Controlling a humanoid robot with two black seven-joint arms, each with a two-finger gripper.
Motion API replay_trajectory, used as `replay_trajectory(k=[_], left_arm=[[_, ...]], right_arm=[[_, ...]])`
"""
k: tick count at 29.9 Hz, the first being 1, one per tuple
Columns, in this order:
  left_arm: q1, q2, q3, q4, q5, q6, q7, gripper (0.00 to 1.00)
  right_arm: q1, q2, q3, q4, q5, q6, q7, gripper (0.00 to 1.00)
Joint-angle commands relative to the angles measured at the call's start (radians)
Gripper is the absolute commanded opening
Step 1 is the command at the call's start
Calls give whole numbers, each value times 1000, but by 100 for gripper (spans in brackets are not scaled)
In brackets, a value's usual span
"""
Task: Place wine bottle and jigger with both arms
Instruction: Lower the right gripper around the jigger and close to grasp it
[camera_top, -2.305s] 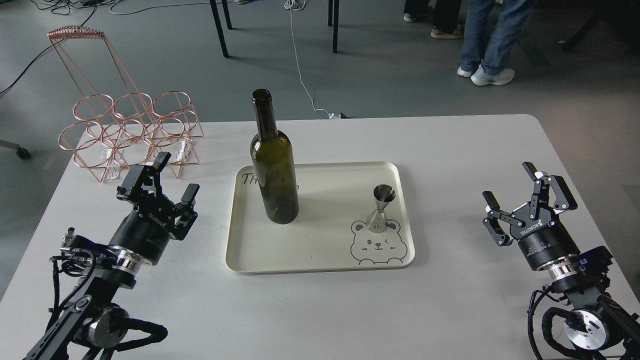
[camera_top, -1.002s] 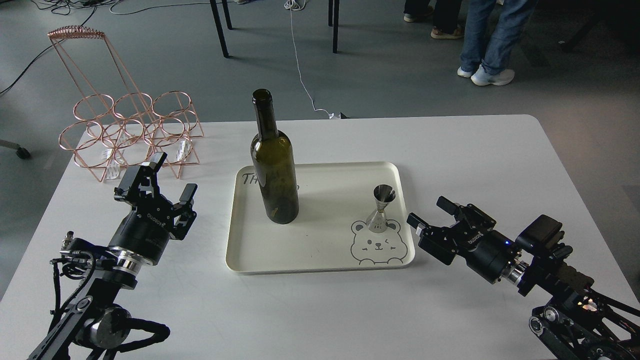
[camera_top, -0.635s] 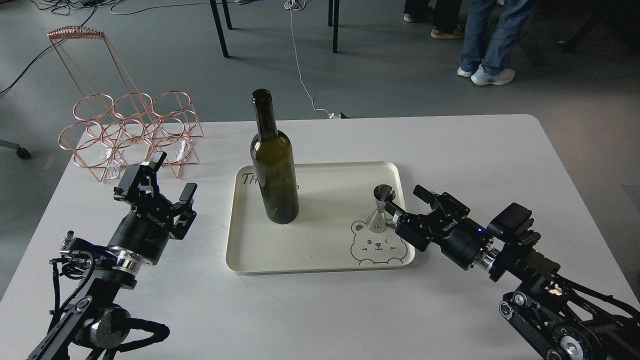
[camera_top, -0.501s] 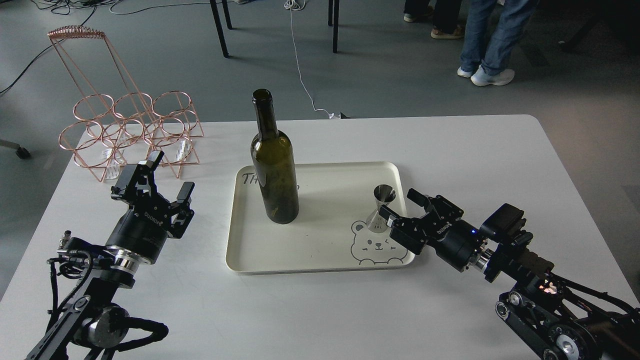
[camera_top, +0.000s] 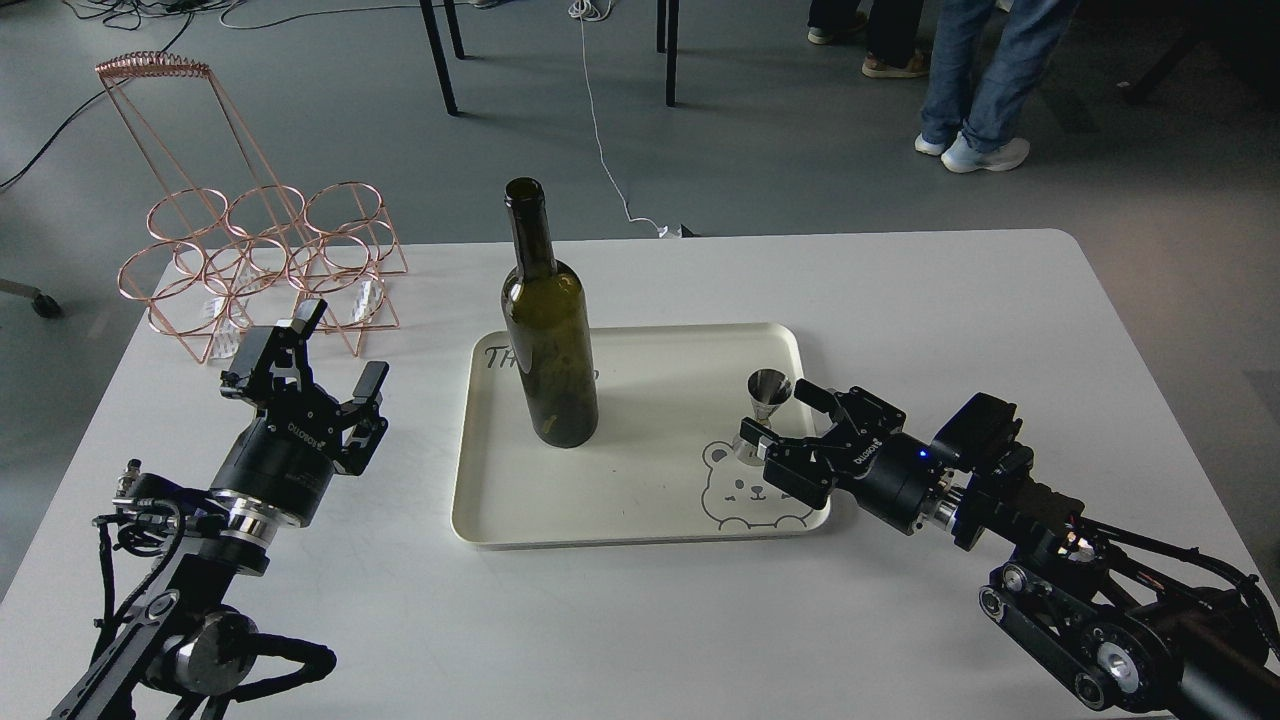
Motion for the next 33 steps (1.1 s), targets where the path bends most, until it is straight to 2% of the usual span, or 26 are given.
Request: replay_trajectory(k=[1, 8, 15, 24, 28, 33], left_arm=[[-1, 2, 0, -2, 0, -1, 0, 98], [-1, 2, 0, -16, 0, -1, 0, 98], [-1, 2, 0, -22, 0, -1, 0, 98], [-1, 4, 0, -22, 0, 0, 0, 98], [-1, 4, 0, -22, 2, 0, 0, 98], [-1, 2, -1, -23, 2, 0, 0, 98]], right_arm=[[6, 4, -13, -22, 0, 0, 0, 91], [19, 40, -13, -56, 0, -5, 0, 65], [37, 43, -13, -65, 0, -9, 0, 58], [42, 46, -14, -64, 0, -12, 0, 23], [43, 47, -13, -47, 0, -14, 0, 18], [32, 37, 27, 25, 0, -21, 0, 18]])
